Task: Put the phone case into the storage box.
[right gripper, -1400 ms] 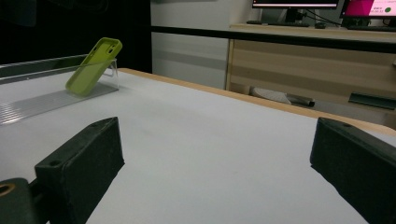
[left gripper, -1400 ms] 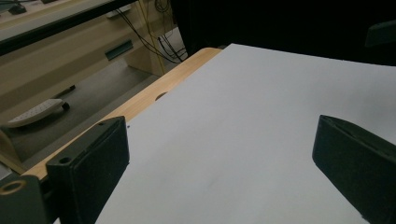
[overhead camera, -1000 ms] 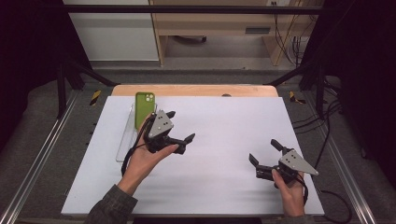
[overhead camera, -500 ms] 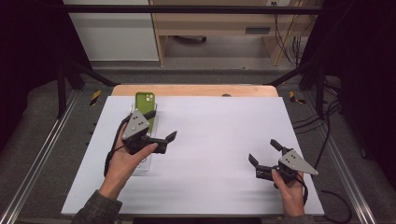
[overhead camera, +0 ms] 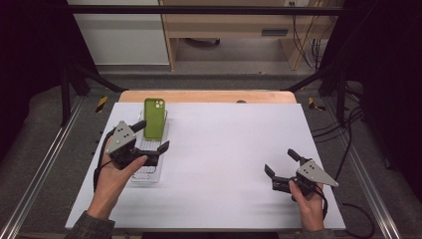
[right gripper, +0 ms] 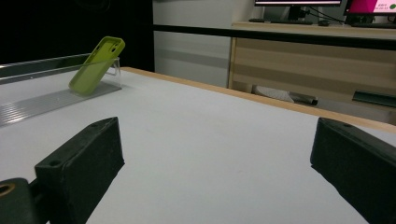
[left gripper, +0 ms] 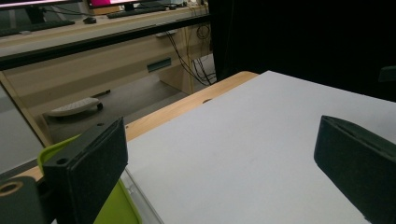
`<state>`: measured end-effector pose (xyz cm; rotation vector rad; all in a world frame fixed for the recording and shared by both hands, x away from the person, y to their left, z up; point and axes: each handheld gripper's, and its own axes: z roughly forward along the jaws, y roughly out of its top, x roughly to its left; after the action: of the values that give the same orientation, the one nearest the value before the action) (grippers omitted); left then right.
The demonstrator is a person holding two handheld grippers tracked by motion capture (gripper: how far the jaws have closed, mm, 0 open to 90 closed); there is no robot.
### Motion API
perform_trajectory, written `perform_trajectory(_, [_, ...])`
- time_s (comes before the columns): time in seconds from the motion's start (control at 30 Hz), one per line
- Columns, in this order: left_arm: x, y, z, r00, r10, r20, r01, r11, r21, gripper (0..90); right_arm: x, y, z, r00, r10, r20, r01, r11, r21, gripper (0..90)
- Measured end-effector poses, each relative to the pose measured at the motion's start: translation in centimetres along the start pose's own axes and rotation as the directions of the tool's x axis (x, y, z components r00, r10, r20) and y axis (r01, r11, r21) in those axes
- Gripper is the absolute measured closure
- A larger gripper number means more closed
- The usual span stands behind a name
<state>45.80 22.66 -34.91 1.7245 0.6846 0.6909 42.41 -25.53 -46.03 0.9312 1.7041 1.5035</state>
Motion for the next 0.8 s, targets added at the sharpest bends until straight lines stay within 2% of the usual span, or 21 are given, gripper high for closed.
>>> perform_trajectory(0.23, [0.5, -0.6, -1.1, 0.9999, 0.000, -0.014, 0.000, 0.9996, -0.028, 2.4, 0.0, 0.0, 0.0, 1.0000, -0.002, 0.000, 0.002, 1.000, 0.001, 2.8])
perform_trajectory(0.47, [1.2, -1.8, -2.4, 0.9987, -0.035, -0.036, 0.034, 0.9985, -0.042, 1.4, 0.0, 0.0, 0.0, 1.0000, -0.003, -0.002, 0.003, 1.000, 0.004, 2.8])
perform_trajectory(0.8, [2.0, -2.7, -4.5, 0.9973, -0.047, -0.058, 0.042, 0.9961, -0.078, 1.3, 0.0, 0.0, 0.0, 1.0000, -0.007, -0.002, 0.007, 1.000, 0.006, 2.8])
